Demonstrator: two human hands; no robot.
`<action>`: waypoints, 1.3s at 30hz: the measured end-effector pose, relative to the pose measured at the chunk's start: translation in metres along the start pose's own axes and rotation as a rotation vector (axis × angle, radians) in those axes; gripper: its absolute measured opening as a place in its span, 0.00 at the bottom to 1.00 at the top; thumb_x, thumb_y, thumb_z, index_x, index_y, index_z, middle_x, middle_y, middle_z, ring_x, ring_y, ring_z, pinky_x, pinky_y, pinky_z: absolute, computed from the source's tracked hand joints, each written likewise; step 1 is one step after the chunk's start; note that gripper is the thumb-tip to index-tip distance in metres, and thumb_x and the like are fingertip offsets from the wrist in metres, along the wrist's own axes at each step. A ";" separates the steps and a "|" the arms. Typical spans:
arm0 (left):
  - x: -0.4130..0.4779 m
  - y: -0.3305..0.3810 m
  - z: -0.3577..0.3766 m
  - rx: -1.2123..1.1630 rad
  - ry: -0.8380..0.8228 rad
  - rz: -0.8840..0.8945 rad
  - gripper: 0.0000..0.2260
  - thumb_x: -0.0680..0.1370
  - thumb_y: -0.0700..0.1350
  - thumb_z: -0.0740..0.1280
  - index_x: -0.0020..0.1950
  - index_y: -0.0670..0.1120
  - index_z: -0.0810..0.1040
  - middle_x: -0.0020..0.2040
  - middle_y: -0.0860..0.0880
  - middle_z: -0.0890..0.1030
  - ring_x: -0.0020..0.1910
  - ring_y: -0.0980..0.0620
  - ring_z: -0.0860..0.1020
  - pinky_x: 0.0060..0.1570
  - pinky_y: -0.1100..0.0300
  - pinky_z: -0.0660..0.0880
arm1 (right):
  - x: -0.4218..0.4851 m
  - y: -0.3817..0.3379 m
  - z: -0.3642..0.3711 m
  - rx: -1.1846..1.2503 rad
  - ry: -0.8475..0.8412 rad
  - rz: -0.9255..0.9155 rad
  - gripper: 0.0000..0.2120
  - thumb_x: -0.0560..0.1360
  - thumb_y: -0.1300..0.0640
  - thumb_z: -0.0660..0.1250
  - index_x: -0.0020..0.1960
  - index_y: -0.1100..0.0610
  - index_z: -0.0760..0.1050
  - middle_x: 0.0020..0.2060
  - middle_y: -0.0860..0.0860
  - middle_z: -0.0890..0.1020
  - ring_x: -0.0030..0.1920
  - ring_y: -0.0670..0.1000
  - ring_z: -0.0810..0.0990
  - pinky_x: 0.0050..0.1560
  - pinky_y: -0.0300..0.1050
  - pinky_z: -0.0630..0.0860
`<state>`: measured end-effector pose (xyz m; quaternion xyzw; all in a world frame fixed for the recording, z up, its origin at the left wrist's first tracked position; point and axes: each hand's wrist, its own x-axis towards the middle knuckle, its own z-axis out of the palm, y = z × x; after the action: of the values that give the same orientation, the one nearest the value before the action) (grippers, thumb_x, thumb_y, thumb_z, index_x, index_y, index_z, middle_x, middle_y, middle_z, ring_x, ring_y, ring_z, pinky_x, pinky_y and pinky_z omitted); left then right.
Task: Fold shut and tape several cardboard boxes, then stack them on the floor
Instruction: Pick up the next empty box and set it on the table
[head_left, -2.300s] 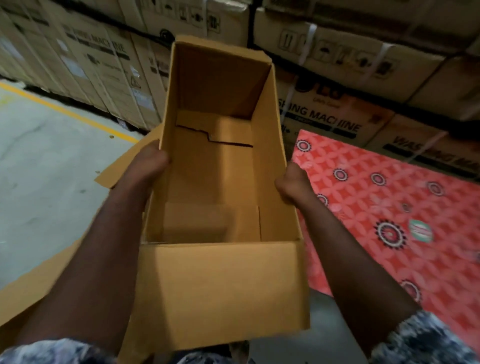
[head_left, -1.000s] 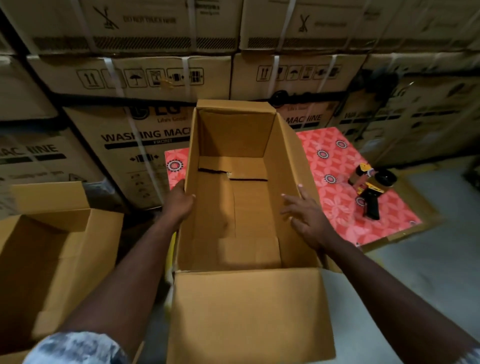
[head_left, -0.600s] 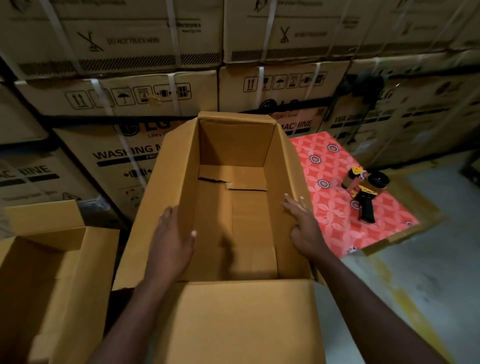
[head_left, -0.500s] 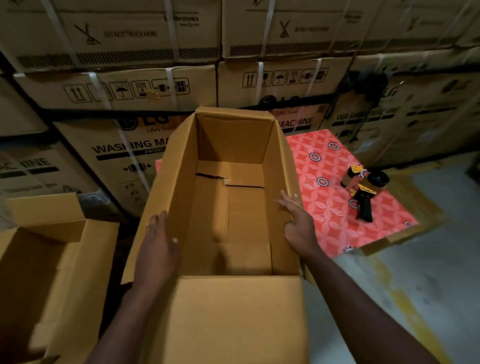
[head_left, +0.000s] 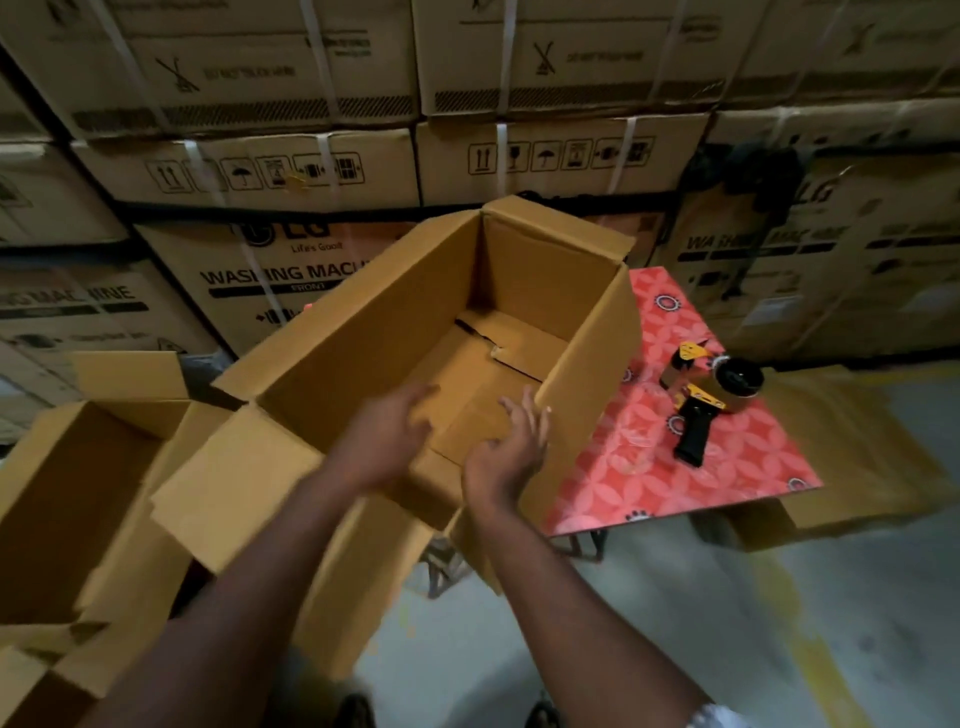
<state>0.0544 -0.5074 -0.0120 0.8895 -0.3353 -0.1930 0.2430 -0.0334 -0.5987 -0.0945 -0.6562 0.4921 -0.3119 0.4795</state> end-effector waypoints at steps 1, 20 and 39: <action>-0.024 0.019 0.028 -0.026 -0.056 0.030 0.22 0.84 0.47 0.62 0.78 0.55 0.65 0.66 0.52 0.77 0.64 0.51 0.76 0.57 0.63 0.72 | 0.007 -0.001 -0.005 -0.044 -0.052 -0.036 0.28 0.72 0.73 0.60 0.63 0.48 0.78 0.79 0.43 0.63 0.81 0.48 0.49 0.80 0.61 0.48; -0.038 -0.035 0.057 0.258 0.339 0.048 0.19 0.74 0.40 0.74 0.63 0.53 0.82 0.54 0.51 0.86 0.50 0.49 0.83 0.50 0.49 0.77 | 0.170 0.013 -0.086 -0.790 -0.556 -0.811 0.15 0.84 0.49 0.55 0.67 0.43 0.75 0.65 0.49 0.75 0.72 0.52 0.66 0.74 0.68 0.52; 0.010 -0.073 0.038 -0.158 0.755 -0.122 0.11 0.80 0.34 0.66 0.59 0.44 0.83 0.71 0.45 0.76 0.72 0.44 0.71 0.69 0.44 0.65 | 0.187 0.069 -0.133 -0.727 -0.222 -0.745 0.16 0.82 0.48 0.53 0.49 0.48 0.79 0.43 0.49 0.80 0.49 0.55 0.78 0.64 0.55 0.61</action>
<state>0.0790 -0.4776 -0.0859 0.8948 -0.1528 0.1085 0.4052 -0.1146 -0.8227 -0.1245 -0.9394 0.2484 -0.1991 0.1274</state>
